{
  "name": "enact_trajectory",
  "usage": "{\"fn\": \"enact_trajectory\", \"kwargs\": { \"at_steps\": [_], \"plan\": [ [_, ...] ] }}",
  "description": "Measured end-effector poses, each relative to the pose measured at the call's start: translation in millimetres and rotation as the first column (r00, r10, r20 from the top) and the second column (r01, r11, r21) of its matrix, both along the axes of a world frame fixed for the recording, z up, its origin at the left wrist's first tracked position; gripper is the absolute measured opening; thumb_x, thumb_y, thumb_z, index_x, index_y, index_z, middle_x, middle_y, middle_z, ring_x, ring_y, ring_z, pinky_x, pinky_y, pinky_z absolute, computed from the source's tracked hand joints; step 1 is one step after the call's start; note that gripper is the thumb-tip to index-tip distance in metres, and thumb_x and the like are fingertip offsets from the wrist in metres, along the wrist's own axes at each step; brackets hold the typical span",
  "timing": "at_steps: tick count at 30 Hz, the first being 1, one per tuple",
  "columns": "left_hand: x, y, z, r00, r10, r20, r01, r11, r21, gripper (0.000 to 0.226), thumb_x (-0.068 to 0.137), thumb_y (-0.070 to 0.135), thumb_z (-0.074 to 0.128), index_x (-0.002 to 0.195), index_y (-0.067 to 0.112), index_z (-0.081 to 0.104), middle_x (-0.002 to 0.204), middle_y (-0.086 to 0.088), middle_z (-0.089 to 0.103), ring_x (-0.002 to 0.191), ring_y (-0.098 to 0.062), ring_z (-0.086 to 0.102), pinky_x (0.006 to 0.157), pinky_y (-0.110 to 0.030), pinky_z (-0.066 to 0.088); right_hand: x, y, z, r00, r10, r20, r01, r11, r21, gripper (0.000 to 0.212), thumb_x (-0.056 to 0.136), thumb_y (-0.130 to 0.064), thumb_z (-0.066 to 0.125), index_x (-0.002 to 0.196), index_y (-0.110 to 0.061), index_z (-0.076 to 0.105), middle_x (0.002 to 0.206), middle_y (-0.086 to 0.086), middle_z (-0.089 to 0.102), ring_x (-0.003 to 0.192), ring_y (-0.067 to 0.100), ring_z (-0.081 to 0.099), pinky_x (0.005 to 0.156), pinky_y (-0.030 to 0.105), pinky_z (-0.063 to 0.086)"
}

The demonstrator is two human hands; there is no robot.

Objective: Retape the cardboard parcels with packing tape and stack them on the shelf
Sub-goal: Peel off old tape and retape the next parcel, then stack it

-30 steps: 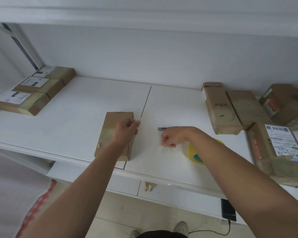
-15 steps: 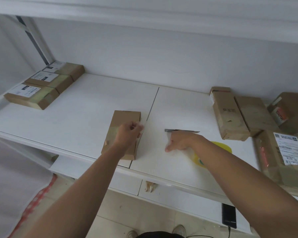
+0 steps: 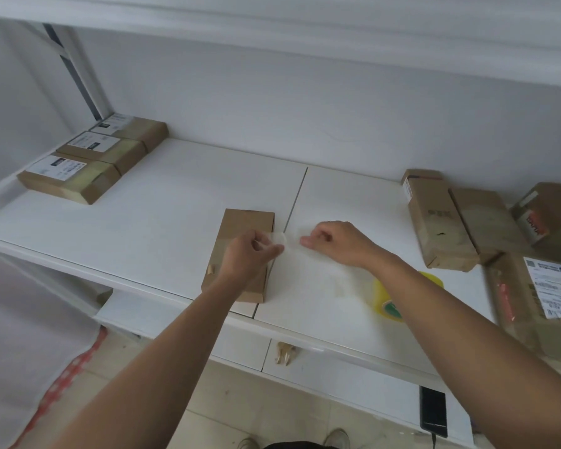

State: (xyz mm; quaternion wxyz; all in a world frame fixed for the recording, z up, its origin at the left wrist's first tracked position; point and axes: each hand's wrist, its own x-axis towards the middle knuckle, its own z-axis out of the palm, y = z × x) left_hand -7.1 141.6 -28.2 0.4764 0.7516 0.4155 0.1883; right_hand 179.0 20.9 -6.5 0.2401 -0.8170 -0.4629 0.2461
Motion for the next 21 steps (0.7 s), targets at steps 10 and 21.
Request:
{"fn": "enact_trajectory", "kwargs": {
  "at_steps": [10, 21],
  "plan": [
    [-7, 6, 4, 0.998, -0.056, -0.015, 0.057, 0.997, 0.055, 0.019, 0.089, 0.035, 0.072, 0.094, 0.018, 0.064, 0.068, 0.009, 0.055, 0.062, -0.009, 0.051, 0.058, -0.022, 0.037, -53, 21, -3, 0.920, -0.045, -0.389, 0.128, 0.973, 0.192, 0.007, 0.096, -0.014, 0.063, 0.090, -0.011, 0.062, 0.079, 0.000, 0.069, 0.071, 0.010, 0.064, 0.070, 0.027, 0.052],
    [-47, 41, 27, 0.995, -0.052, 0.088, 0.055, 0.998, -0.027, 0.013, 0.092, 0.027, 0.071, 0.097, 0.018, 0.064, 0.078, 0.003, 0.075, 0.079, -0.015, 0.069, 0.061, -0.036, 0.052, -78, 50, 3, 0.963, -0.041, -0.268, 0.132, 0.935, 0.330, 0.019, 0.093, -0.016, 0.068, 0.077, -0.026, 0.064, 0.082, 0.018, 0.070, 0.063, 0.015, 0.055, 0.076, 0.044, 0.054]
  ]
}}
